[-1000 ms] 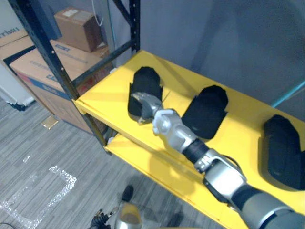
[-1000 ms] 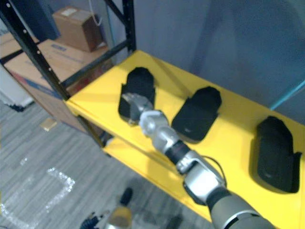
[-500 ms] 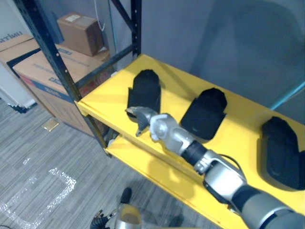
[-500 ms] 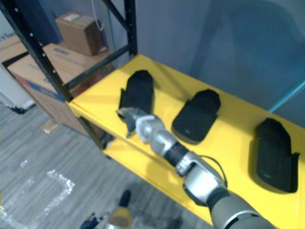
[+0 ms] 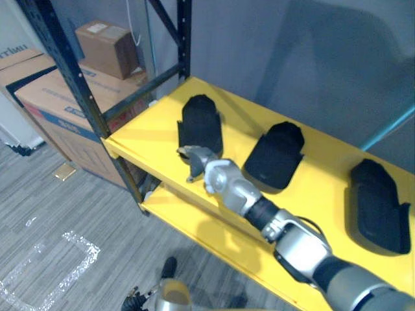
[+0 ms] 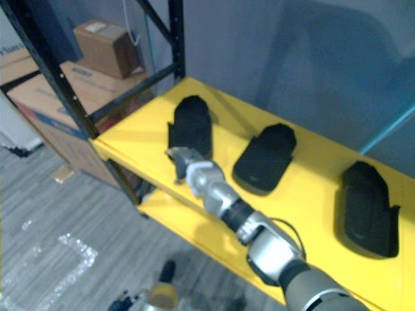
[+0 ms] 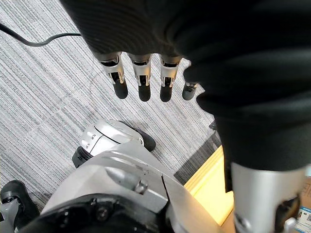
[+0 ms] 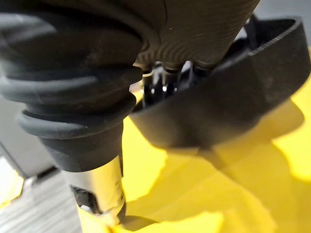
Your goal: Walk over and take plastic housings, then place them on the shelf
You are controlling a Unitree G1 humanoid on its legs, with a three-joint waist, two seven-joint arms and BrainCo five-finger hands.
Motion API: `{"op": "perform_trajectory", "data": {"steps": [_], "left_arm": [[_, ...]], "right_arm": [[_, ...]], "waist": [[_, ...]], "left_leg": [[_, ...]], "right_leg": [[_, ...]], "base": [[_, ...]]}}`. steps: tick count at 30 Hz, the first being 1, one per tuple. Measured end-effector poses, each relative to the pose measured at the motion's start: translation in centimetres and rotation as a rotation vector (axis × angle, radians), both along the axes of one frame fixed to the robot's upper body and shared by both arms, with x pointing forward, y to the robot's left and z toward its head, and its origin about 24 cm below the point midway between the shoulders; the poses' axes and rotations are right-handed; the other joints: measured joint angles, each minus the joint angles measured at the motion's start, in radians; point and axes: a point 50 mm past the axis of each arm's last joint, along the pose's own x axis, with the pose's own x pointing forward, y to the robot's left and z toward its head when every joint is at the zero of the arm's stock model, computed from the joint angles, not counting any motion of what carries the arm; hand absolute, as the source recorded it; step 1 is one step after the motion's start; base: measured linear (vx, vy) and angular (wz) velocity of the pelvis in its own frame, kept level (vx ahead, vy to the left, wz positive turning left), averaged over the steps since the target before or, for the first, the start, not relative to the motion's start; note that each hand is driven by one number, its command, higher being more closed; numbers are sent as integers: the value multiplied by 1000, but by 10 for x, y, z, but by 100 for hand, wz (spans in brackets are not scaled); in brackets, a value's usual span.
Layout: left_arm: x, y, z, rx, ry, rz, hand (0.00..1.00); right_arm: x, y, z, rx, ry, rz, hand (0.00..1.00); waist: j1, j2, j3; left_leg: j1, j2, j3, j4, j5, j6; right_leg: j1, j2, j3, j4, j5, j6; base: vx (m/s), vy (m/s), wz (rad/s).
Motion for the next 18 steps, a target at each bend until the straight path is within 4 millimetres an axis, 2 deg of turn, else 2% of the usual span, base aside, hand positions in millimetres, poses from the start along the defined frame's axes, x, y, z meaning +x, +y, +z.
{"op": "perform_trajectory", "data": {"steps": [5, 9, 11, 15, 18], "left_arm": [[1, 0, 0, -2, -7, 4, 0], [4, 3, 2, 6, -18, 1, 0], [5, 3, 3, 6, -26, 0, 0], [11, 2, 6, 7, -54, -8, 0], [14, 1, 7, 9, -73, -24, 0]], "right_arm": [[4, -4, -1, 24, -16, -2, 100], [6, -4, -2, 27, -18, 0, 100], [7, -5, 0, 41, -23, 2, 100], [12, -5, 9, 46, -63, 21, 100], [14, -7, 15, 55, -97, 30, 100]], "waist": [[5, -10, 14], [9, -5, 37], [9, -9, 36], [9, 4, 75], [11, 5, 81]], "left_leg": [[0, -5, -1, 0, 0, 0], [-6, -4, -2, 0, 2, 2], [-19, -4, -4, 0, 4, 3], [-18, -5, -4, 0, 6, 4], [-31, -8, -6, 0, 7, 4]], "right_leg": [[-1, -2, -1, 8, -3, 3], [-15, -6, 0, 28, -13, 3], [-30, -8, -1, 33, -14, 4], [-33, -16, -1, 48, -20, 4], [-48, -19, -1, 58, -25, 5]], "base": [[0, 0, 0], [-17, 3, 0], [0, 0, 0], [0, 0, 0], [0, 0, 0]]}}
